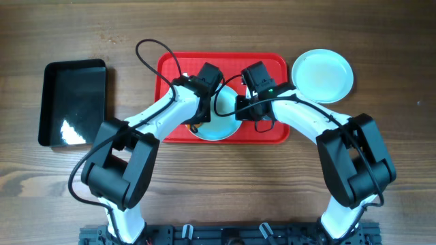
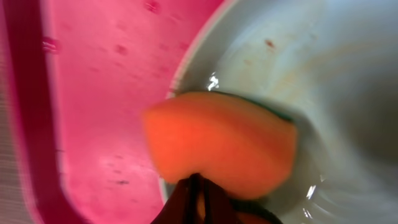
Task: Clean dirty plates on tray and stack at the side
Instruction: 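Move the sponge onto the last plate and wipe it, then tilt the plate up with the right gripper while wiping its edge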
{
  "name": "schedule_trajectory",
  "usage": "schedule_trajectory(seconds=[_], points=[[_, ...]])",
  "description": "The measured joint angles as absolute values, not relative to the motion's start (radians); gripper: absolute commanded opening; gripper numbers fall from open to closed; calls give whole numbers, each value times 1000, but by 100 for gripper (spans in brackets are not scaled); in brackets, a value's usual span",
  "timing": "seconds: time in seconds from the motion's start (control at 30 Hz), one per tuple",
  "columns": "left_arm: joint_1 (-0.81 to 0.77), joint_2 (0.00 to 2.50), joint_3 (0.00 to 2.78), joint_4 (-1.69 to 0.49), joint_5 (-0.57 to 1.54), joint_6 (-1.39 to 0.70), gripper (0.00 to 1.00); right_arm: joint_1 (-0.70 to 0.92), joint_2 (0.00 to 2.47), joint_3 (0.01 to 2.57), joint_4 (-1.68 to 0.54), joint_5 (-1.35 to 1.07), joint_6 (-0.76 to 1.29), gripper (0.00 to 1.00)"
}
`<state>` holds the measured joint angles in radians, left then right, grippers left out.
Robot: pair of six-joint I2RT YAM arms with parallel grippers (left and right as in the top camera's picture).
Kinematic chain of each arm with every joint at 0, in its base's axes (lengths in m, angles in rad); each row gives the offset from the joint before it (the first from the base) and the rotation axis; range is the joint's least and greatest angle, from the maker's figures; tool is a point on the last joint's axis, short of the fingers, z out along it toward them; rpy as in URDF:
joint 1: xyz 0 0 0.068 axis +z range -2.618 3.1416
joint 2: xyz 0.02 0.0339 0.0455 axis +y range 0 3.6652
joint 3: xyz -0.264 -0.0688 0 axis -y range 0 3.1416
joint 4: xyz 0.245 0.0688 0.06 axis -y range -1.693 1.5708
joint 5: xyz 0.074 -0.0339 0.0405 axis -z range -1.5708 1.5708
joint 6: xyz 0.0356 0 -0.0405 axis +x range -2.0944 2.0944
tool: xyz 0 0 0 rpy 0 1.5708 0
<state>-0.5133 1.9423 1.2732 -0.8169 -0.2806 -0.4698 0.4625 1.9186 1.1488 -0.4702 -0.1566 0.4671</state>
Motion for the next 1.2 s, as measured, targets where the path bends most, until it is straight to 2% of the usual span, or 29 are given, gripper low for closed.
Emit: schedule_trajectory(seconds=[0.27, 0.43, 0.7, 0.83, 0.9, 0.93, 0.97, 1.0, 1.13, 1.2], points=[[-529, 1948, 1276, -820, -473, -497, 4, 471, 1919, 1153, -479, -172, 432, 4], [-519, 1916, 1299, -865, -544, -586, 4, 463, 1919, 1207, -587, -93, 395, 4], [-505, 1657, 1330, -855, -457, -638, 4, 456, 1921, 1411, -777, 61, 295, 4], [-502, 1612, 1345, -891, -429, -645, 4, 456, 1921, 1584, -918, 184, 244, 4], [-502, 1617, 1344, -911, -418, -647, 10, 456, 1921, 1649, -971, 249, 223, 4], [-502, 1620, 1344, -916, -408, -648, 20, 456, 1921, 1682, -1000, 281, 210, 4], [-502, 1621, 1344, -918, -398, -649, 38, 456, 1921, 1707, -1020, 302, 203, 5], [-502, 1622, 1344, -916, -375, -654, 46, 456, 1921, 1745, -1042, 342, 187, 4], [-502, 1622, 1344, -910, -315, -659, 68, 456, 1921, 1768, -1063, 381, 175, 4], [-502, 1623, 1344, -906, -279, -659, 73, 456, 1921, 1768, -1074, 387, 173, 4]])
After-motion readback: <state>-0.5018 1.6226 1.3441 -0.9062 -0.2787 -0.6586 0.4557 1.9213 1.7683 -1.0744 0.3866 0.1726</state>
